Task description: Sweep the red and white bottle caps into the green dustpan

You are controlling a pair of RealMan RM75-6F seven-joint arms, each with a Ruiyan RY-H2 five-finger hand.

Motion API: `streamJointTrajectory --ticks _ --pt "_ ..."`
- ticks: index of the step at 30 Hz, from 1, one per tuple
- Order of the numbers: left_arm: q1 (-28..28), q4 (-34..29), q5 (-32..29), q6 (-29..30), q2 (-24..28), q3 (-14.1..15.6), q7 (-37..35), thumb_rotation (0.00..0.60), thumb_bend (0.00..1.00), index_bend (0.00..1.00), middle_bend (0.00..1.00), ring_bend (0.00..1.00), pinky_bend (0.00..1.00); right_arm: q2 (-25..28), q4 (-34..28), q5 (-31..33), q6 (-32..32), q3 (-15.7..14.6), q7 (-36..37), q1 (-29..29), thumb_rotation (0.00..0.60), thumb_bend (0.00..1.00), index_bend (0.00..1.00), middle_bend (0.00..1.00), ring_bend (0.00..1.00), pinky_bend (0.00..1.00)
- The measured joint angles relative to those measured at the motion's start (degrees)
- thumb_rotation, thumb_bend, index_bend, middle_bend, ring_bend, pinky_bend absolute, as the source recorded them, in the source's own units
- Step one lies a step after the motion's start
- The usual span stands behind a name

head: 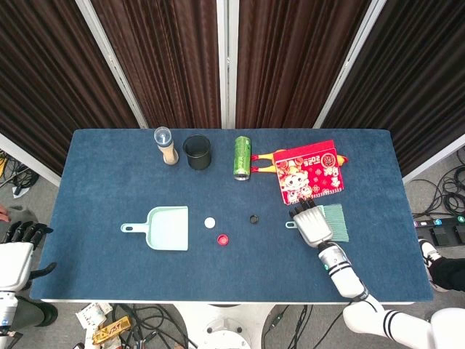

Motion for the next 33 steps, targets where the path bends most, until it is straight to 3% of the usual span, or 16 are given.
streamJointTrajectory --ticks 16,23,33 --pt "-0.15 0.11 -0.18 -0.27 0.06 -0.07 -0.13 0.600 0.10 0.30 0.23 0.14 0.12 -1.58 3.89 1.28 -1.75 -0.65 3.16 1.26 0.600 0.22 0.48 0.46 0.19 0.23" --pt "-1.44 -0.33 0.37 -1.09 0.40 -0.48 0.71 0.600 0.10 0.30 0.23 0.14 0.12 -1.45 4.17 0.08 -0.23 -0.90 5.18 1.17 0.600 0.33 0.65 0.62 0.32 0.31" --pt "-8.22 -2.00 1.77 -8.69 1.36 -1.94 2.69 0.600 0.10 0.31 0.23 0.14 0.12 3.75 -1.85 -1.18 1.71 -0.16 12.88 0.67 0.600 0.37 0.67 0.64 0.33 0.35"
